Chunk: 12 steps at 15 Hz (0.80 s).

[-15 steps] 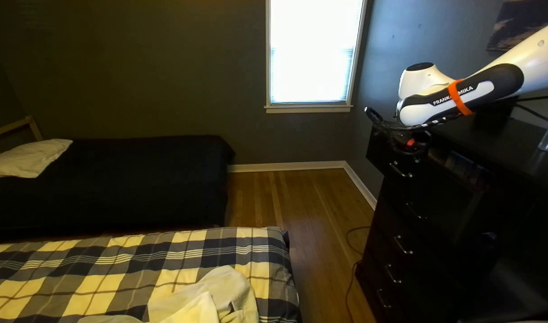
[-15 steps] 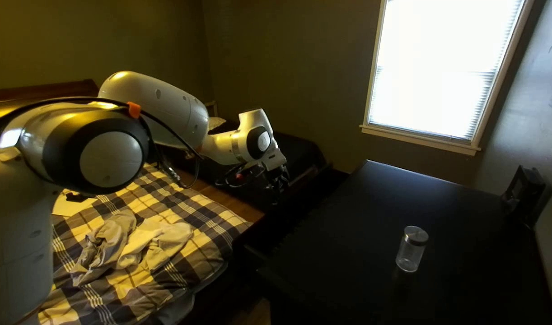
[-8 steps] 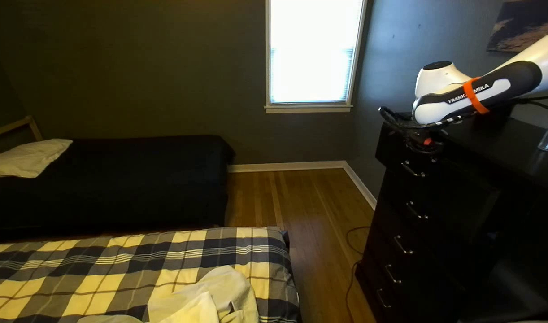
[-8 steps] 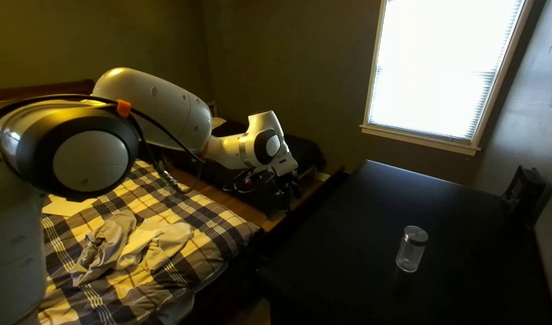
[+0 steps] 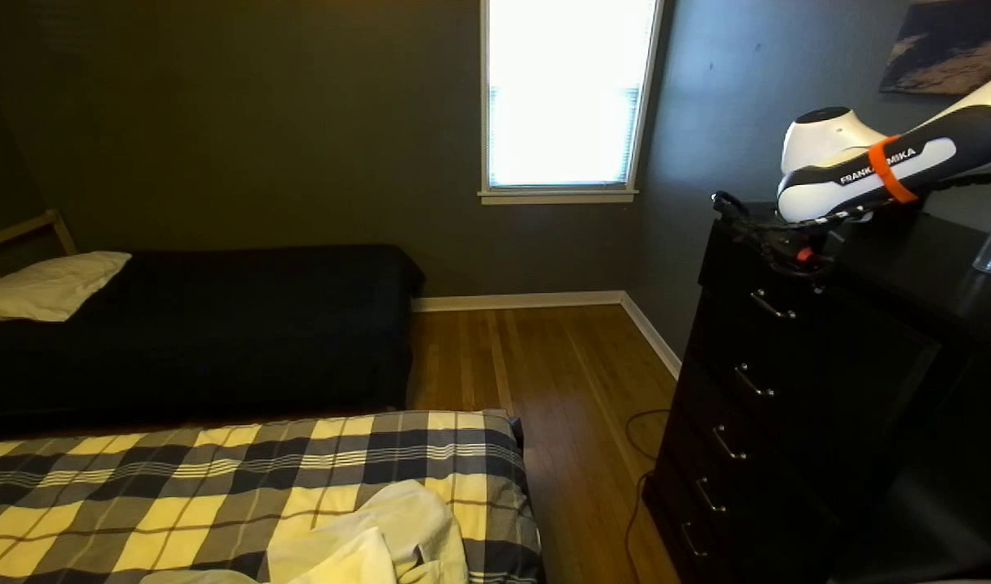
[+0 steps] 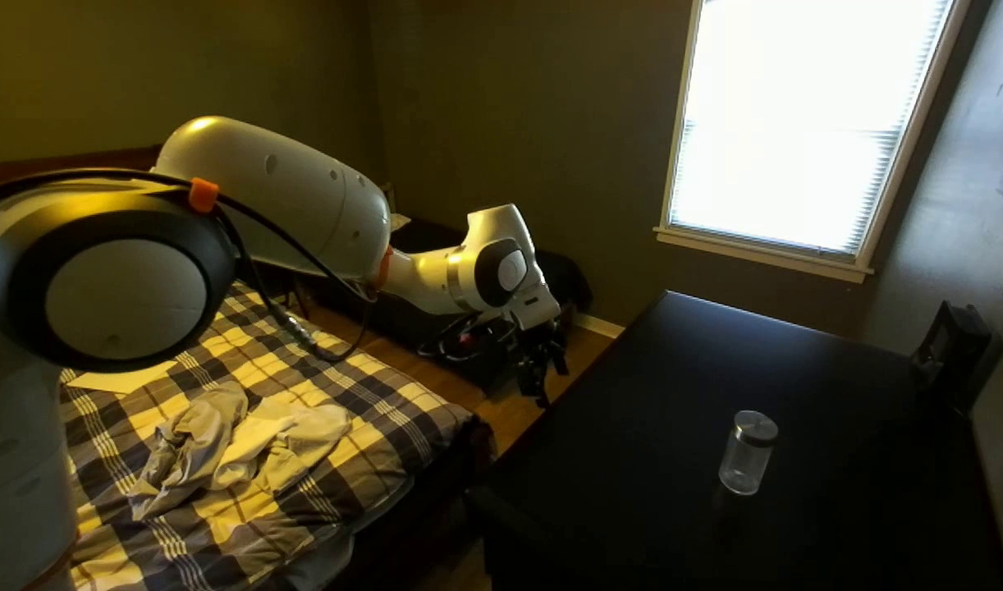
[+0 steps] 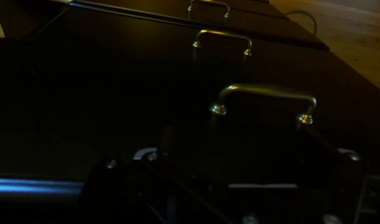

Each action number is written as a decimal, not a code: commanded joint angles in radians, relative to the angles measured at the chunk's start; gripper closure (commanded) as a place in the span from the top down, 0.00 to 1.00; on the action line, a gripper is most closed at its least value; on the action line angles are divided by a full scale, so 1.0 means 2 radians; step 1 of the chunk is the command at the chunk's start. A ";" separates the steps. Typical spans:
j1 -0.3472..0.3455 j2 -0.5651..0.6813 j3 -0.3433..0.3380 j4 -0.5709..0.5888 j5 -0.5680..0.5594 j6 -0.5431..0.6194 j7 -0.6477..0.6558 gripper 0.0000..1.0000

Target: Put the jar on the counter and close the drawer

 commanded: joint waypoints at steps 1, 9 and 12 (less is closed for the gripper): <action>-0.003 -0.009 -0.004 -0.019 -0.031 -0.002 0.015 1.00; 0.001 -0.039 0.033 -0.004 0.015 -0.042 -0.105 1.00; 0.009 -0.063 0.061 0.034 0.057 -0.129 -0.194 1.00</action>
